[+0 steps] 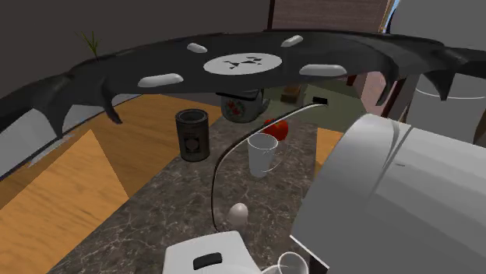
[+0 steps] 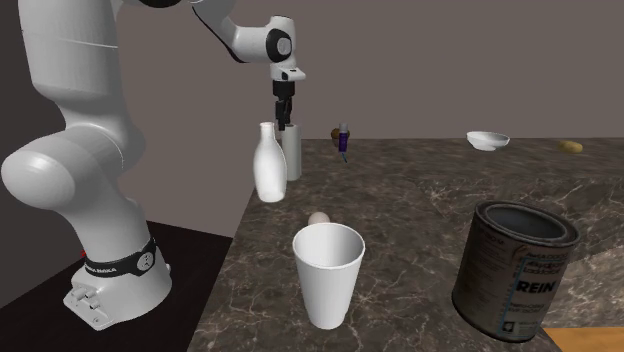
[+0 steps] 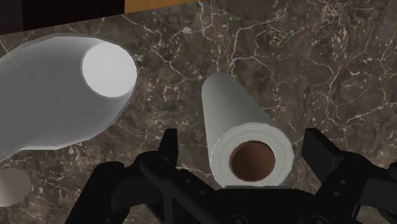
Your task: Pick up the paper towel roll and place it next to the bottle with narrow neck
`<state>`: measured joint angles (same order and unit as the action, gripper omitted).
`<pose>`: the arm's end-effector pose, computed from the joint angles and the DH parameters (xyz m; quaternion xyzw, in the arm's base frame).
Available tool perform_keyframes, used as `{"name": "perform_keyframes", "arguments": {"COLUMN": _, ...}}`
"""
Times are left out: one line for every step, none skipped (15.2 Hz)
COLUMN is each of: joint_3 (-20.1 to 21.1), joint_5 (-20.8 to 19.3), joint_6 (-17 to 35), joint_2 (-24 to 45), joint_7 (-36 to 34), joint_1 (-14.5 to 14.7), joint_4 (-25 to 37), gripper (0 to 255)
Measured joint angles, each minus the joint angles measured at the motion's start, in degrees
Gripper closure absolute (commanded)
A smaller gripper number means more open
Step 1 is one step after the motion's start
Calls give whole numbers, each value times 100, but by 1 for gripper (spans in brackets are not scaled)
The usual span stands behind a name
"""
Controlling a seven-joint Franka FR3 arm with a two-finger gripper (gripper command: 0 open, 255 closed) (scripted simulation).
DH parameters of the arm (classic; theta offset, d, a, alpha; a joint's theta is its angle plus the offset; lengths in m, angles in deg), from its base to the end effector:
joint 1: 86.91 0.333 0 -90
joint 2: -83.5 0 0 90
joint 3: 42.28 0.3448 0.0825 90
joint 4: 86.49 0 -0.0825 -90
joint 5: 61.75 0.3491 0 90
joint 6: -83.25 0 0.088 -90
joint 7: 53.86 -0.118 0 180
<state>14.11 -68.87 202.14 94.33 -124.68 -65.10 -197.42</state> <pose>0.1467 0.5401 0.4650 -0.9957 -0.0878 0.0176 0.0246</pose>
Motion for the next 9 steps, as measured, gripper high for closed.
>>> {"name": "perform_keyframes", "arguments": {"joint_3": 30, "joint_5": 104, "joint_6": -135, "joint_2": -108, "joint_7": 80, "joint_1": -60, "joint_4": 76, "gripper": 0}}
{"name": "perform_keyframes", "arguments": {"joint_3": 49, "joint_5": 194, "joint_6": -282, "joint_2": -196, "joint_7": 156, "joint_1": -110, "joint_4": 175, "gripper": 0}}
{"name": "perform_keyframes", "arguments": {"joint_3": 66, "joint_5": 246, "joint_6": -378, "joint_2": -248, "joint_7": 175, "joint_1": -122, "joint_4": 240, "gripper": 0}}
{"name": "perform_keyframes", "arguments": {"joint_3": 76, "joint_5": 279, "joint_6": -407, "joint_2": -284, "joint_7": 193, "joint_1": -133, "joint_4": 249, "gripper": 0}}
{"name": "perform_keyframes", "arguments": {"joint_3": 78, "joint_5": 294, "joint_6": -427, "joint_2": -297, "joint_7": 204, "joint_1": -140, "joint_4": 260, "gripper": 0}}
{"name": "perform_keyframes", "arguments": {"joint_3": 78, "joint_5": 293, "joint_6": -436, "joint_2": -295, "joint_7": 203, "joint_1": -139, "joint_4": 269, "gripper": 0}}
{"name": "perform_keyframes", "arguments": {"joint_3": 79, "joint_5": 295, "joint_6": -441, "joint_2": -297, "joint_7": 204, "joint_1": -140, "joint_4": 272, "gripper": 0}}
{"name": "perform_keyframes", "arguments": {"joint_3": 79, "joint_5": 296, "joint_6": -443, "joint_2": -298, "joint_7": 204, "joint_1": -139, "joint_4": 273, "gripper": 0}}
{"name": "perform_keyframes", "arguments": {"joint_3": 79, "joint_5": 298, "joint_6": -445, "joint_2": -299, "joint_7": 205, "joint_1": -140, "joint_4": 274, "gripper": 0}}
